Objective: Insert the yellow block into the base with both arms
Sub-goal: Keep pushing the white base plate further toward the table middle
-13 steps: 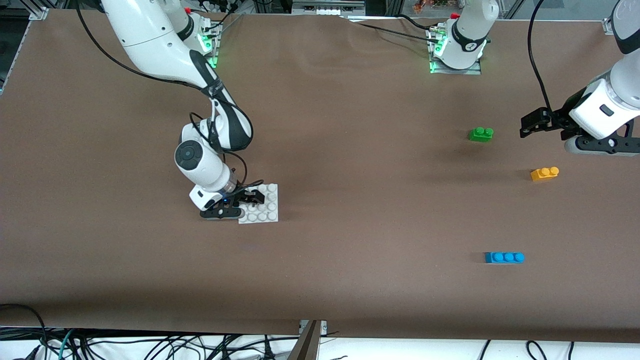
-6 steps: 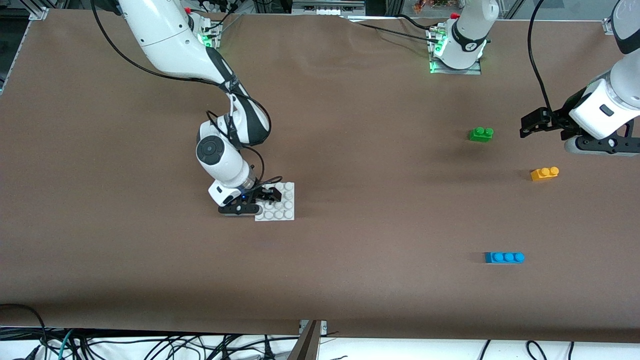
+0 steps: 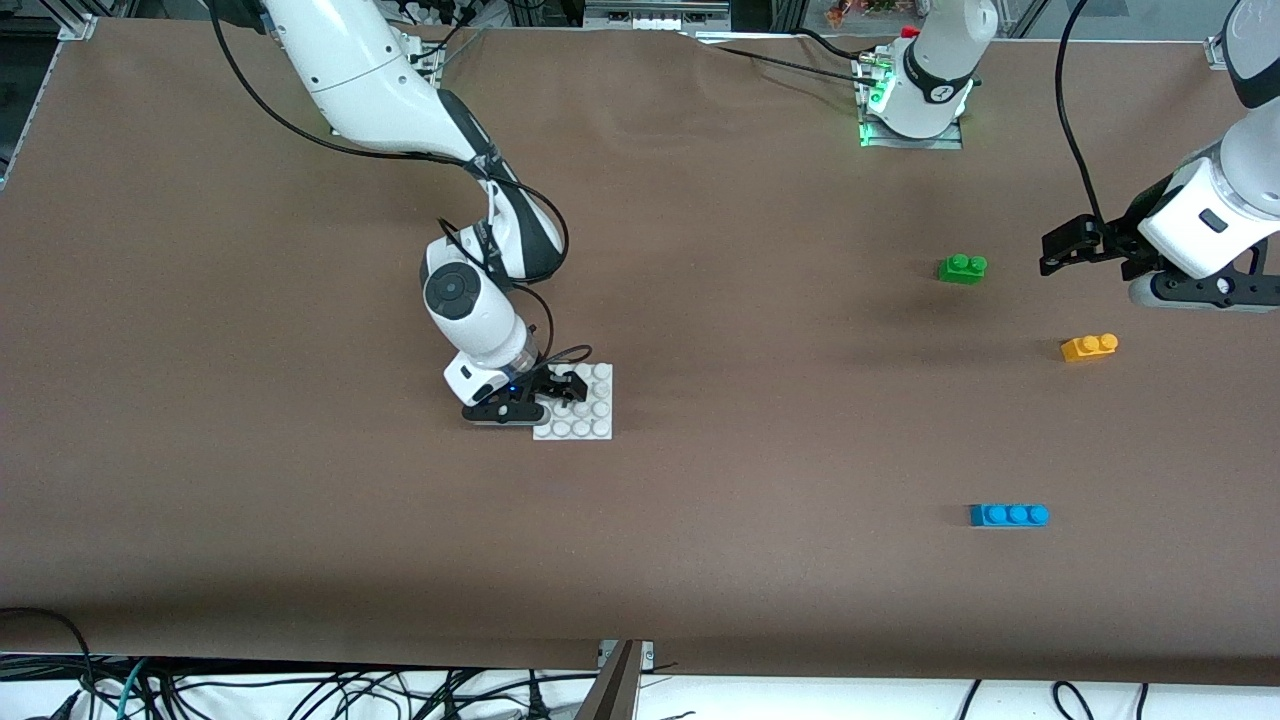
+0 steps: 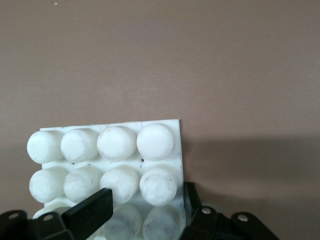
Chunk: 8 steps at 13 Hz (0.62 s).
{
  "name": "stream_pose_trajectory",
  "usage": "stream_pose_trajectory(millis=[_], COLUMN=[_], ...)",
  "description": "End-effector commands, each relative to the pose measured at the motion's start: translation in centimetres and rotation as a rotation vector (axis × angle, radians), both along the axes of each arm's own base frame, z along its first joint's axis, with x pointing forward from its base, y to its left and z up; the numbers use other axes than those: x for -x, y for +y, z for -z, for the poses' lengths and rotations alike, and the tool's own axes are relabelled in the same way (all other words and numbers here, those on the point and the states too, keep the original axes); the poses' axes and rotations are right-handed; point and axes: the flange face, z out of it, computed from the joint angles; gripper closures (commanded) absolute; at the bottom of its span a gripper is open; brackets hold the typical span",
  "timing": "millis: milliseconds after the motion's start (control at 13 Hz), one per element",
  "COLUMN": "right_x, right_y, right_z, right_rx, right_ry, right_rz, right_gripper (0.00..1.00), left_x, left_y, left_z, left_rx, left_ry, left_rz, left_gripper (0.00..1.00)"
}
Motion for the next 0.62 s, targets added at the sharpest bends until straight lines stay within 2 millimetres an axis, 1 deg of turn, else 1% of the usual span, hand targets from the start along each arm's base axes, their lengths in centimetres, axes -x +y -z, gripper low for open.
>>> stream_pose_trajectory(millis=[0, 154, 231, 540], right_x=[0.2, 0.4, 0.9, 1.7], right_y=[2.8, 3.9, 5.1, 6.4], right_z=[1.7, 1.7, 2.0, 2.6], right_rx=[-0.002, -0.013, -0.018, -0.023], right_ry=[-0.015, -0.014, -0.012, -0.001], right_rz=[0.027, 0.05, 0.054, 0.077], right_gripper=[0.35, 0.35, 0.35, 0.35], left_x=[0.1, 0.1, 0.1, 0.1], left_y=[-0.1, -0.1, 0.0, 0.0], left_z=[-0.1, -0.1, -0.1, -0.1], left_rx=[-0.014, -0.014, -0.014, -0.014], left_ry=[0.007, 0.006, 0.007, 0.007], left_rz=[0.0, 0.0, -0.001, 0.0], left_gripper=[0.0, 0.0, 0.0, 0.0])
